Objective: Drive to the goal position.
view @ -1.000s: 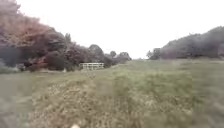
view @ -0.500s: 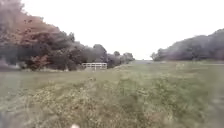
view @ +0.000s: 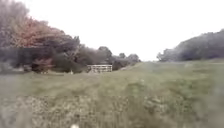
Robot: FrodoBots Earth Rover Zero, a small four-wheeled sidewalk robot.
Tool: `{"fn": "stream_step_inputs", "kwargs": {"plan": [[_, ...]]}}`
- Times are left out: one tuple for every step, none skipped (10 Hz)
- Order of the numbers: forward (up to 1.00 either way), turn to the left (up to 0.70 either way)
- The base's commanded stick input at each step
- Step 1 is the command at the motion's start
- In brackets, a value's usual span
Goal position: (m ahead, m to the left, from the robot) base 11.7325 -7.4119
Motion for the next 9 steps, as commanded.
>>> {"fn": "stream_step_inputs", "kwargs": {"plan": [[1.0, 0.0], [1.0, -0.22], [1.0, -0.35], [1.0, -0.39], [1.0, -0.38], [1.0, 0.0], [1.0, 0.0], [1.0, 0.0], [1.0, 0.0]]}}
